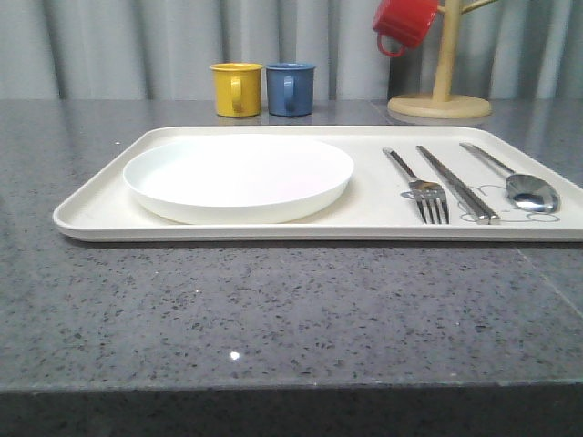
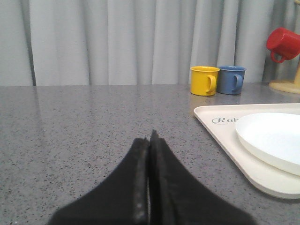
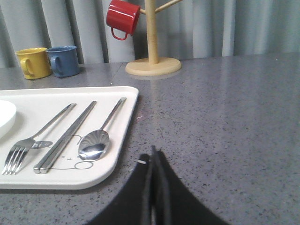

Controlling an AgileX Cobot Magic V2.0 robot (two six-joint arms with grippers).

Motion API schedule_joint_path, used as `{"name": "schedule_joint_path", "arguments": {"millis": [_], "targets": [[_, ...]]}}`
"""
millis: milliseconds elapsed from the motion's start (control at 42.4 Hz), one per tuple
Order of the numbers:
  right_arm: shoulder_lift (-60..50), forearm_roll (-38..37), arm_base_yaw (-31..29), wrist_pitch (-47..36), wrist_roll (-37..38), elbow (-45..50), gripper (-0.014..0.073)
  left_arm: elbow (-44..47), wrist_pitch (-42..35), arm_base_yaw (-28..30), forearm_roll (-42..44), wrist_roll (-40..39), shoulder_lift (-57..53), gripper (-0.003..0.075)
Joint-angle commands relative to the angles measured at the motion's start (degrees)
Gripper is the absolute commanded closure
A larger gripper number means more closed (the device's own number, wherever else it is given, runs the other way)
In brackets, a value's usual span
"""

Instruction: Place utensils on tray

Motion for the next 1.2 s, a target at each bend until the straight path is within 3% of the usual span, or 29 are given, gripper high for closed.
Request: {"name": "schedule_joint_path", "arguments": {"millis": [0,424,1178], "targets": [[-0.9,-0.1,-0.2,-4.9,-0.3,0.0,0.0706,0.7,-4.6,-0.1,-0.5,0.0,-1.3,0.0741],[-0.9,-0.1,-0.2,-4.9,-0.3,0.0,0.0706,0.7,-4.6,6.4,-0.5,0.0,-1.3,0.0741],[-0.9,-0.1,-0.2,-4.9,-0.3,0.0,0.0706,0.7,-4.6,6.5,-0.5,0.0,-1.3,0.0741]]}}
